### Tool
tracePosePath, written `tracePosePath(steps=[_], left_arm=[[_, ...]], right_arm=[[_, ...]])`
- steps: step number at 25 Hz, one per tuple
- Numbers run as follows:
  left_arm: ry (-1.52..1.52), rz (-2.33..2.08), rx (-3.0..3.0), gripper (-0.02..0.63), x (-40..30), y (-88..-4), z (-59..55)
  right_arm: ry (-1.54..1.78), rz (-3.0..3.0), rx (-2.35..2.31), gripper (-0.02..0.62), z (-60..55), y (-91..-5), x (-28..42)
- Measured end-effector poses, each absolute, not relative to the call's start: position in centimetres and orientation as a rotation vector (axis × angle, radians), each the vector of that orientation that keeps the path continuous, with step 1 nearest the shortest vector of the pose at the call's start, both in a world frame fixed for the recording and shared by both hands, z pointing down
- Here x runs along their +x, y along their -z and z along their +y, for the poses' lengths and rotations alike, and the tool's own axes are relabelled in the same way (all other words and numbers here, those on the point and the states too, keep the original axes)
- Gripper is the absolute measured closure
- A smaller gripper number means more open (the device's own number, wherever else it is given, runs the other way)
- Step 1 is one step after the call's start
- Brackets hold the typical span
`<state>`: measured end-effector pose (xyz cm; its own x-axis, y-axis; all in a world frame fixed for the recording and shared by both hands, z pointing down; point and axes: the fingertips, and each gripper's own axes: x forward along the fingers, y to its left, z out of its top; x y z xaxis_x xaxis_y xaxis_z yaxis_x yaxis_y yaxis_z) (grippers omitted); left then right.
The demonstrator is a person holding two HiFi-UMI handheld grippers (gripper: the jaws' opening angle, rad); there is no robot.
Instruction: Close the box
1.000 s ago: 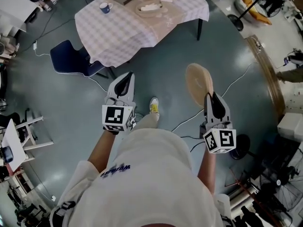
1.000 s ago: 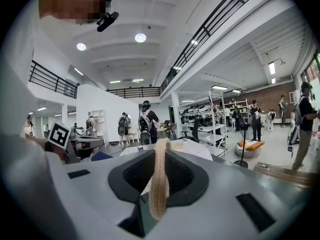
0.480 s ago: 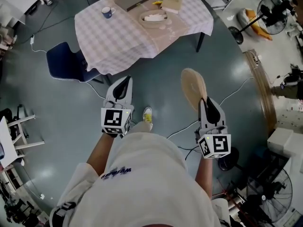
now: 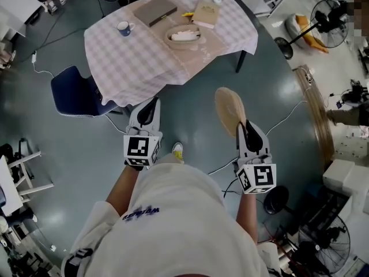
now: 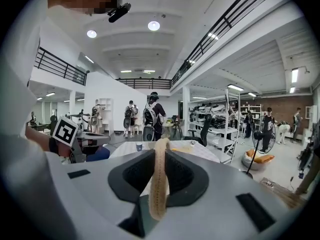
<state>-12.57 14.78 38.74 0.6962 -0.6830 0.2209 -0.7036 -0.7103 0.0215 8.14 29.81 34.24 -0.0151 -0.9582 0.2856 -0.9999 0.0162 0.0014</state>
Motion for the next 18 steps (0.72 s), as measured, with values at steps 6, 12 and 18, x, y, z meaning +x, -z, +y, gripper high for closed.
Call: tracePosePath(steps=[6,12,18], left_arm=[[-0.271,-1.183,2.784,0.603,-12.6,-39.4,9.4],[-0.267,-1.201,2.751,0.604,-12.5,-40.2,7.3],[-0.284,-1.208,2.727,0.604,-12.4,-40.9,5.7]], right_arm=[[-0.298,-2.078,2.015,0.529,24.9,-34.7,8.5],[-0.321,-2.087,1.973,0.529,22.5,-35.0,8.1],[-0.337,-2.092,1.934,0.529,20.3,-35.5,8.2]])
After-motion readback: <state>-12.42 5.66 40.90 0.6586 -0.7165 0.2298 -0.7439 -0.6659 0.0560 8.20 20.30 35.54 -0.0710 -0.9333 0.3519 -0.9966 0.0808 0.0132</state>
